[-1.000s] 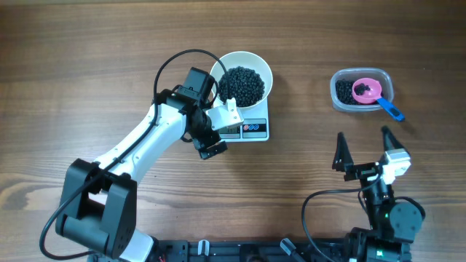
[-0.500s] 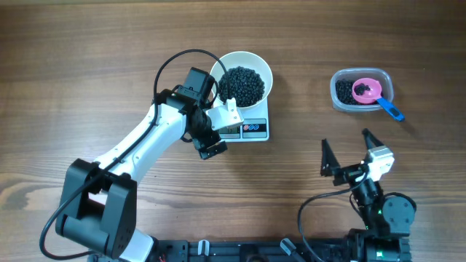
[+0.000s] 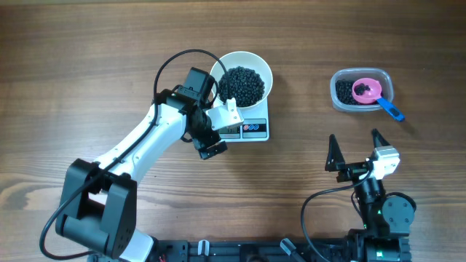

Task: Scoop item into bowl and weigh 150g on scale

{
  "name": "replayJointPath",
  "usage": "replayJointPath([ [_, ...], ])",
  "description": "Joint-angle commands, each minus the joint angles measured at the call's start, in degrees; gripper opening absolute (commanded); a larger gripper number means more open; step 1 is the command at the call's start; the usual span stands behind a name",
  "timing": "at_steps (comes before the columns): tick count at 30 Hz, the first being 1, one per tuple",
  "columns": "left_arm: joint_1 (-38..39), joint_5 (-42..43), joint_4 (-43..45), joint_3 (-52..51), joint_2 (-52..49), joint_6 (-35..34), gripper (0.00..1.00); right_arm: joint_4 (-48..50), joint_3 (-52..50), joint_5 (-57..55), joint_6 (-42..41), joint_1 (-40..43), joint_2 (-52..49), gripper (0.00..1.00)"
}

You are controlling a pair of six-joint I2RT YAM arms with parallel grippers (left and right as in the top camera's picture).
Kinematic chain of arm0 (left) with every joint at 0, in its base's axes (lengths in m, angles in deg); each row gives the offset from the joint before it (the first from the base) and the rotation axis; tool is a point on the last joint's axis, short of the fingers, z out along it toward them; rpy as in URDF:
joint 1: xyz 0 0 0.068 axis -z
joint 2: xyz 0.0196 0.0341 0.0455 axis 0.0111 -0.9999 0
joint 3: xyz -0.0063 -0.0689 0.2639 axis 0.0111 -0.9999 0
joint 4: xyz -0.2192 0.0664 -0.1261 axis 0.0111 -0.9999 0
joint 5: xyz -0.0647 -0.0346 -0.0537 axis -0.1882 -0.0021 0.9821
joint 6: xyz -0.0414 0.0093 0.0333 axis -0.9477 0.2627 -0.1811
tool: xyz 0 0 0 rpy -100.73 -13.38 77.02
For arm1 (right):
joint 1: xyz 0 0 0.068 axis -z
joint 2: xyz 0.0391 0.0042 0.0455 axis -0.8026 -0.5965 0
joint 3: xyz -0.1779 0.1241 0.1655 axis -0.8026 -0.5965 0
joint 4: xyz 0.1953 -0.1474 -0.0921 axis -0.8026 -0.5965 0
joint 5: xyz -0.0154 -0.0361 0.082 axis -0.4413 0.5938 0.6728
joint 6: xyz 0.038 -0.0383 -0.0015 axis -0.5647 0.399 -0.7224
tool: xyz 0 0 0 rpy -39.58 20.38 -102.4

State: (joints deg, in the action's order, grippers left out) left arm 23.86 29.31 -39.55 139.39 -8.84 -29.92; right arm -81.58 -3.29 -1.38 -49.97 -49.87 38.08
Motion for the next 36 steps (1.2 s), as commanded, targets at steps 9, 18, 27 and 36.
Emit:
replayJointPath([
  [9,-0.15,1.09,-0.02,-0.24,-0.37,1.11,1.0,-0.63,-0.04,-2.1,0.37,-0.35,0.55,1.0],
  [18,-0.15,1.09,-0.02,-0.24,-0.37,1.11,1.0,-0.63,-0.04,-2.12,0.39,-0.35,0.55,1.0],
  [27,-0.15,1.09,-0.02,-0.24,-0.37,1.11,1.0,-0.63,-0.04,-2.1,0.37,-0.33,0.52,1.0],
  [36,-0.15,1.09,-0.02,-0.24,-0.37,1.11,0.99,-0.66,-0.04,-2.1,0.37,-0.33,0.52,1.0],
])
